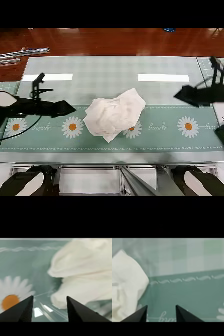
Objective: Fold the shirts.
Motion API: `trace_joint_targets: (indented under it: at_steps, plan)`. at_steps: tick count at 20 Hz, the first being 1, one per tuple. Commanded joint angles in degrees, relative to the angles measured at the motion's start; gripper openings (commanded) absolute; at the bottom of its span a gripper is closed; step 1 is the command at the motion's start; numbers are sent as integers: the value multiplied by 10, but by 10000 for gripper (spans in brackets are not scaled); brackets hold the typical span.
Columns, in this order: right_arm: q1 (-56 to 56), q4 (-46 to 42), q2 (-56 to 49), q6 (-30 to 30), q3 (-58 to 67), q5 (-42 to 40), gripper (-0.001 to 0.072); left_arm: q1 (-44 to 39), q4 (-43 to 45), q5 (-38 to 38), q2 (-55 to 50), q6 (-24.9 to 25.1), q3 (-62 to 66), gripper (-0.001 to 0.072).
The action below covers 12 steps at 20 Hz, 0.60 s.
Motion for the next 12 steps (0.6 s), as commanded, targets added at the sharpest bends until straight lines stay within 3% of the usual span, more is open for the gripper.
trace_joint_targets:
  at_steps: [1,4,7,8,9,10,12]
  plan:
    - [-89,59,89,-43,-179,11,409,-58,-148,-16,-102,198,0,508]
    - [-86,78,103,-47,-253,11,408,-146,-150,24,-155,233,2,508]
    - [-85,97,102,-51,-290,9,408,-220,-136,90,-184,236,18,506]
    - [-79,97,102,-51,-296,8,408,-229,-126,102,-189,229,26,449]
    - [-67,96,101,-50,-297,4,408,-231,-113,103,-193,219,36,153]
    - [-52,99,97,-45,-297,-7,408,-226,-100,102,-194,206,45,18]
    - [-16,125,73,-38,-297,-48,408,-208,-95,90,-192,198,56,18]
